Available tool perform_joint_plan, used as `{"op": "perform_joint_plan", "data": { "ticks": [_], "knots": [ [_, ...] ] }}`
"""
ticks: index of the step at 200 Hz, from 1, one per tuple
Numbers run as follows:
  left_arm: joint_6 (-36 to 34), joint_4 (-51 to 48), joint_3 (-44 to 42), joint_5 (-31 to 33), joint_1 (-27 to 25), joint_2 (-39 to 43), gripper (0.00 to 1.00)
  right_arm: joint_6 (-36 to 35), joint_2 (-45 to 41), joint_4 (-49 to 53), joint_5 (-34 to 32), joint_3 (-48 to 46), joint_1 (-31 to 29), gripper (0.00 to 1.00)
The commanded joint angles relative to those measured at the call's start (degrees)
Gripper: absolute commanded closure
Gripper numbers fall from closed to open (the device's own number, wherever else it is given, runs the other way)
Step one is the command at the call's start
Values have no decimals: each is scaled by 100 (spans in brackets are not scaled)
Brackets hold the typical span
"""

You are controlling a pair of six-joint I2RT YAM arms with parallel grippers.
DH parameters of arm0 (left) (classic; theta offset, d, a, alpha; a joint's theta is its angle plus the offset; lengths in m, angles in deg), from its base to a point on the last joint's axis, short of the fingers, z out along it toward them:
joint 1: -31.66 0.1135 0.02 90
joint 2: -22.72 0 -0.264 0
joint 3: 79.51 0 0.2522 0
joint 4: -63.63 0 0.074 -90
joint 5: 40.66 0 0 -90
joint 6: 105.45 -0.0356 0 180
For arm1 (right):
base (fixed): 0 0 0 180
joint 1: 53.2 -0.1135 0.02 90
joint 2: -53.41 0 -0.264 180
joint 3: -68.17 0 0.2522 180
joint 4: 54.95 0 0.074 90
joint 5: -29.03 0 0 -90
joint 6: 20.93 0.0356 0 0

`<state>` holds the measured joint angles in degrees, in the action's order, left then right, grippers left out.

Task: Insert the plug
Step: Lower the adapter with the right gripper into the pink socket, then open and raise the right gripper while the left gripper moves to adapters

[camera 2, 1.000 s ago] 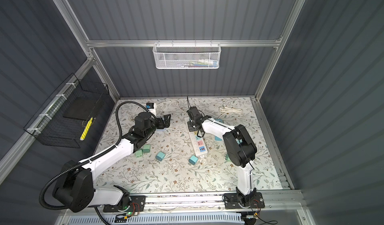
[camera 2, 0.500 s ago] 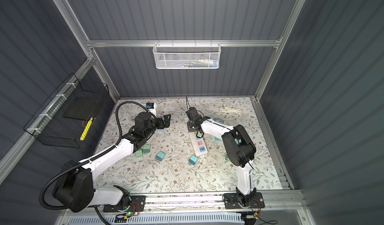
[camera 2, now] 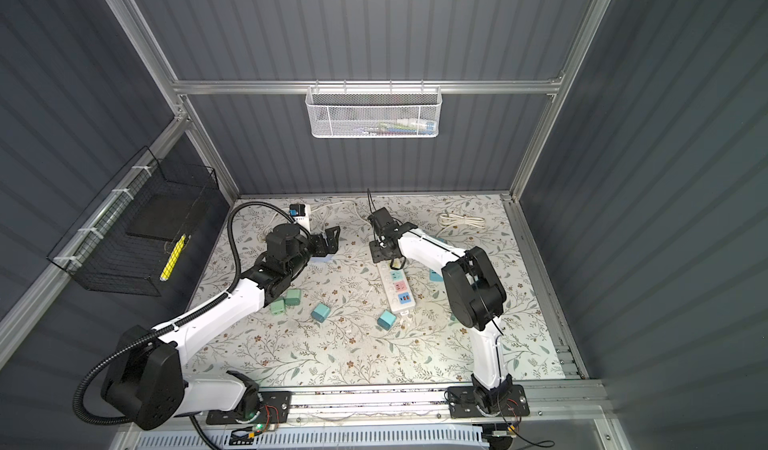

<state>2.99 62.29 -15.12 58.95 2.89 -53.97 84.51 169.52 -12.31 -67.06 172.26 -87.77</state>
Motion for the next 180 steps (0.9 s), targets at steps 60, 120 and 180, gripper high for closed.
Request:
{"op": "perform_joint_plan", "data": {
  "ticks": [60, 120, 180],
  "knots": [
    [-103, -38, 56, 80, -14, 149, 0, -41, -100, 425, 312, 155, 448, 37],
    [-80, -30, 73, 48, -14, 101, 0, 46, 24, 320, 523, -136, 609, 41],
    [-58, -156, 137, 117, -14, -3, 0, -1, -286, 337, 517, -164, 618, 41]
  ]
}}
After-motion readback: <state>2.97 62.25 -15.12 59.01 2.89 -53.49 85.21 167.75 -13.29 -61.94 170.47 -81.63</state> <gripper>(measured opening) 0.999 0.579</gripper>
